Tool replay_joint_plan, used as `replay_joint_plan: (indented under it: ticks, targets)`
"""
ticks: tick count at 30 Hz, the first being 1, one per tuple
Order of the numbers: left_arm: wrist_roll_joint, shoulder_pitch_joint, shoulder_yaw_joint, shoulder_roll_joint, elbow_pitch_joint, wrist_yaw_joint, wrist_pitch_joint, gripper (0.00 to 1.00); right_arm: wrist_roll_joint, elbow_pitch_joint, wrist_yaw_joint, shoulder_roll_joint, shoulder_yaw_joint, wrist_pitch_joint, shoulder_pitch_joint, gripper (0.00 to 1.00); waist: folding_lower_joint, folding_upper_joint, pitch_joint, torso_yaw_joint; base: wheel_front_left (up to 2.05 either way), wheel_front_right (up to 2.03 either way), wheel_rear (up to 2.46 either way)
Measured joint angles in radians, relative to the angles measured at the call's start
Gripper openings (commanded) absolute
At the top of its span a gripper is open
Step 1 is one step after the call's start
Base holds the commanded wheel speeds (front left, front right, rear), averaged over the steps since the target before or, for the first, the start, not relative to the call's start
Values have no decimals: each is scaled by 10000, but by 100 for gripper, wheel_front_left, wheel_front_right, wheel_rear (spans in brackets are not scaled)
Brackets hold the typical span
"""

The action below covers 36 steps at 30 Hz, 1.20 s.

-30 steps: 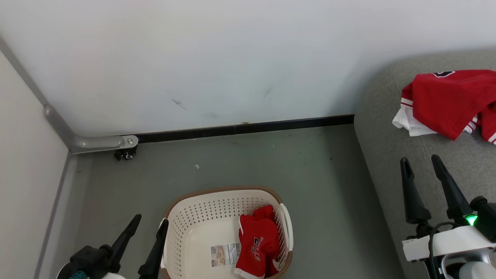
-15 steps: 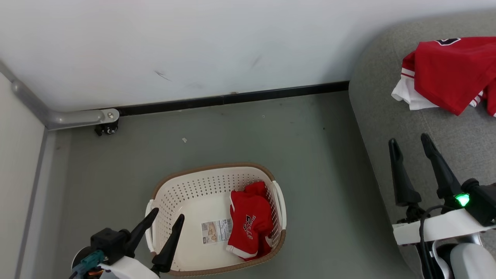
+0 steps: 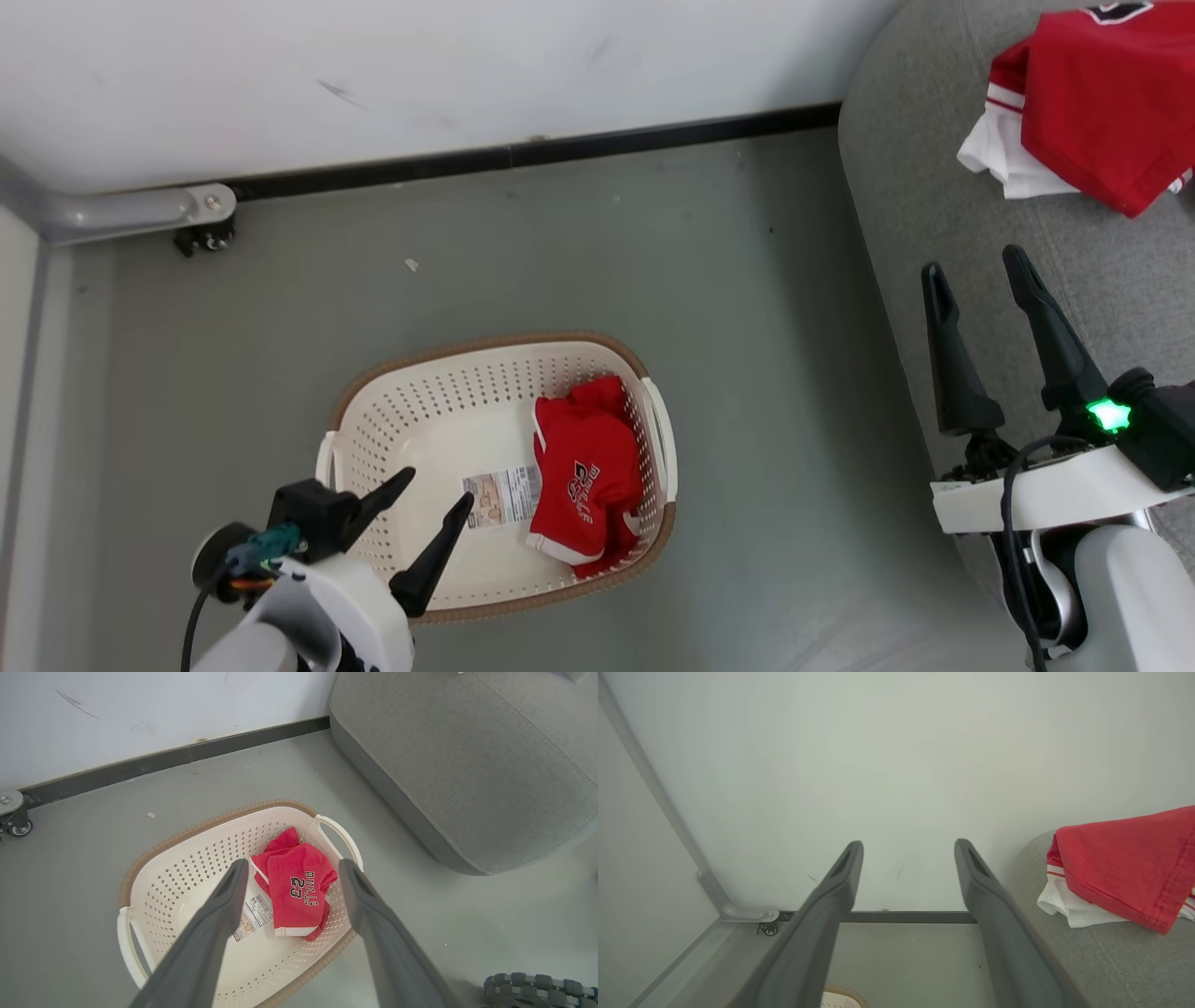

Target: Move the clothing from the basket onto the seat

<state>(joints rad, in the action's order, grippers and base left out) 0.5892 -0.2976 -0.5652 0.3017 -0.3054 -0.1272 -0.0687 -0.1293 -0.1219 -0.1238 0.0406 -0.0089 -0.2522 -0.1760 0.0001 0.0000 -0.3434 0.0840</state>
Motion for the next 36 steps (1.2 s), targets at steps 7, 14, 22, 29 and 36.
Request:
replay_joint_plan:
  ticks: [7,14,22,29,36]
  targets:
    - [-305,-1000,-907,602,-6,0,351,100,-35,-75,0,8,151,0,-386,100,0,0,-640,188,0,0,0]
    - [-721,-1685,-1582,1074,-146,0,520,100,-151,-144,0,10,213,0,-757,100,0,0,-1272,415,0,0,0]
    - [-527,-2278,-2023,1112,-385,0,865,100,-349,-284,0,13,313,0,-1189,100,0,0,-1975,684,0,0,0]
    - [-347,-2872,-2232,1122,-596,0,1237,100,-489,-301,0,17,525,-2,-1437,100,0,0,-2548,918,0,0,0]
    - [-140,-3236,-2725,1103,-639,0,1662,100,-727,-347,0,19,640,-2,-1871,100,0,0,-3054,1178,0,0,0]
